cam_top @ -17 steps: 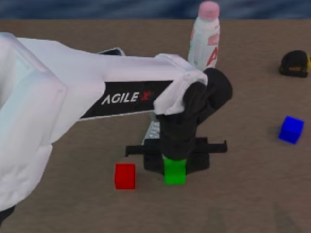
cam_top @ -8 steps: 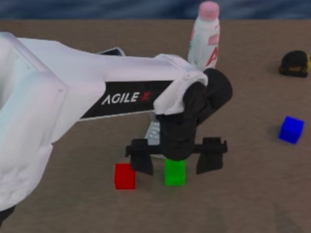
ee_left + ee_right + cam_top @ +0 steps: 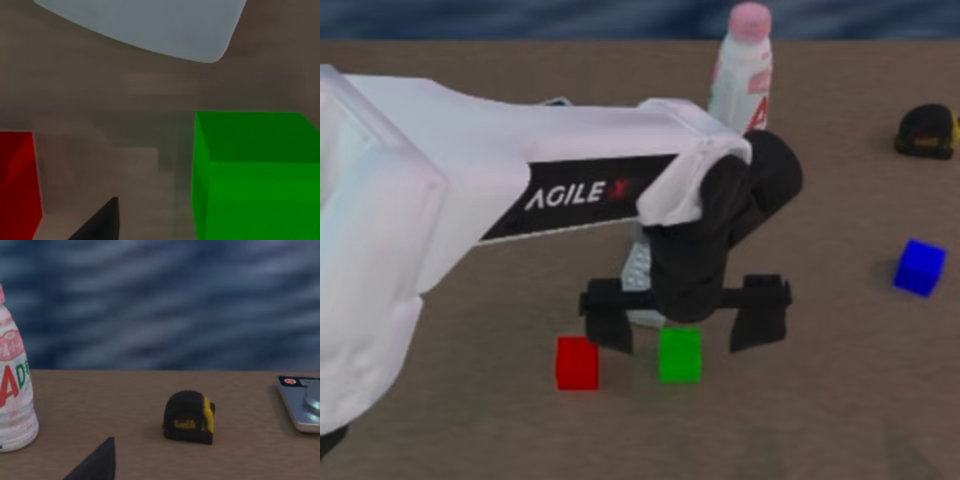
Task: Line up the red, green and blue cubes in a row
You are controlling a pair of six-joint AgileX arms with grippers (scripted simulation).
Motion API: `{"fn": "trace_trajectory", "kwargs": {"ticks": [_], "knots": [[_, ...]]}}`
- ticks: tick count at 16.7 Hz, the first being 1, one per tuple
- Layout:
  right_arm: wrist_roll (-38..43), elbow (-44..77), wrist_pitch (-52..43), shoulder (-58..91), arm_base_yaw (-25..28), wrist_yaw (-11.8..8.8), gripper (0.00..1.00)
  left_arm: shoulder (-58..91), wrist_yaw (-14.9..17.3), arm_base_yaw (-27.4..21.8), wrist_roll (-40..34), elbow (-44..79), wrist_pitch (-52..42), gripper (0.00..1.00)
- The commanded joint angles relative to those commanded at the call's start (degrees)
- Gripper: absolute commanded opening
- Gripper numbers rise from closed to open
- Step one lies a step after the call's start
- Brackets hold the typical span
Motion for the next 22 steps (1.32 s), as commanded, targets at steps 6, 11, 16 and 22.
{"fn": "trace_trajectory", "kwargs": {"ticks": [6,11,16,22], "knots": [[0.0,0.0,0.0,0.0,0.0,0.0,1.0,-3.4,-0.1,1.0,-0.2,7.5,-11.3,1.0],[0.0,0.0,0.0,0.0,0.0,0.0,1.0,-3.4,-0.1,0.7,-0.1,7.6,-11.5,1.0],[-5.0,7.9,-5.4,8.1,0.8,-0.1,1.0,-12.2,-0.7,5.2,1.2,-0.4,-6.1,1.0],[-18.8,29.3,-20.5,35.3,2.5,0.0,1.0,-40.9,-1.1,18.1,6.9,-23.8,8.7,1.0]]}}
